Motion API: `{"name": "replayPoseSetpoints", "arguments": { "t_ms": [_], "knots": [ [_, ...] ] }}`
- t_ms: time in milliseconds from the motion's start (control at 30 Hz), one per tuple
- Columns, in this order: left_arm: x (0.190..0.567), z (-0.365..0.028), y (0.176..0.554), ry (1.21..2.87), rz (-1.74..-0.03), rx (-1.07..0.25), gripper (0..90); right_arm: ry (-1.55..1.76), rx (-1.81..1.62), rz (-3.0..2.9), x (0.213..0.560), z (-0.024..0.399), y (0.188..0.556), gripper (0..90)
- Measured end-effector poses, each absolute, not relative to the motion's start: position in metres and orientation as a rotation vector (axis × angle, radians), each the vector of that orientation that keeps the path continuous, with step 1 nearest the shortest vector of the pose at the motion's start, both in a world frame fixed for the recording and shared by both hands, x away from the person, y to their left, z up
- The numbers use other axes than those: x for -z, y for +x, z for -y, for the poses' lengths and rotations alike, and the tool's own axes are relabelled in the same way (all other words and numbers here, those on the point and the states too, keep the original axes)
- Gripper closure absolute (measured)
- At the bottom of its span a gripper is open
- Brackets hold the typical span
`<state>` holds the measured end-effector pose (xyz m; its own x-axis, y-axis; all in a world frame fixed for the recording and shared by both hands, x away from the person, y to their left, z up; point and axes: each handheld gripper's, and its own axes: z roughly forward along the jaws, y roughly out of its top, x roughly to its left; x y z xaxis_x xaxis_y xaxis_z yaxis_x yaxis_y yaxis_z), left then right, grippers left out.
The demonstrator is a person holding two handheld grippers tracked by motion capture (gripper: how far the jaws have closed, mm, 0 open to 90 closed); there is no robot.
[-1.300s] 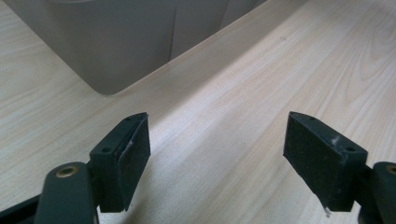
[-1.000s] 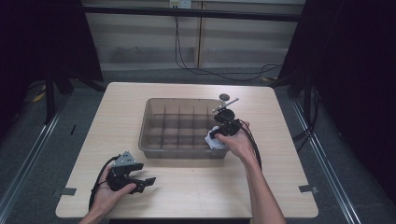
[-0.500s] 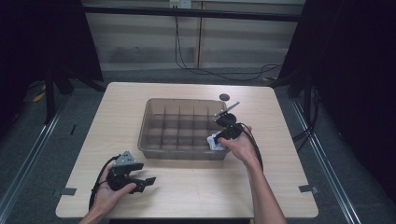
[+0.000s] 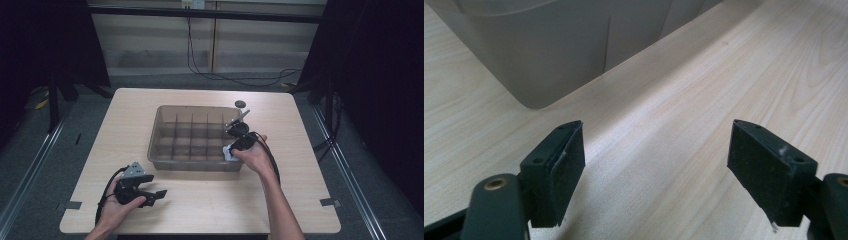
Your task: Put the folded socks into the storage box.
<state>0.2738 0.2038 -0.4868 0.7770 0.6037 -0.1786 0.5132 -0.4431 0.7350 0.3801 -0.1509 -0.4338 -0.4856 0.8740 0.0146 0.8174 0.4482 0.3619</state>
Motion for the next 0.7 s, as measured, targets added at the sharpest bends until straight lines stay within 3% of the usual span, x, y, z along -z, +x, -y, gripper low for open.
{"name": "replayPoseSetpoints", "arguments": {
  "t_ms": [167,333,467,700],
  "knots": [
    [0.487,-0.204,0.275,2.133,-0.833,-0.136,22.8,1.439,-0.622,-2.487,0.434,0.160,0.371,69.2],
    [0.487,-0.205,0.274,2.130,-0.830,-0.137,22.8,1.440,-0.686,-2.451,0.421,0.161,0.368,51.5],
    [0.487,-0.205,0.274,2.126,-0.830,-0.137,22.8,1.444,-0.731,-2.414,0.415,0.164,0.366,48.4],
    [0.486,-0.205,0.274,2.127,-0.833,-0.139,22.8,1.439,-0.781,-2.447,0.415,0.163,0.363,69.6]
  ]
}}
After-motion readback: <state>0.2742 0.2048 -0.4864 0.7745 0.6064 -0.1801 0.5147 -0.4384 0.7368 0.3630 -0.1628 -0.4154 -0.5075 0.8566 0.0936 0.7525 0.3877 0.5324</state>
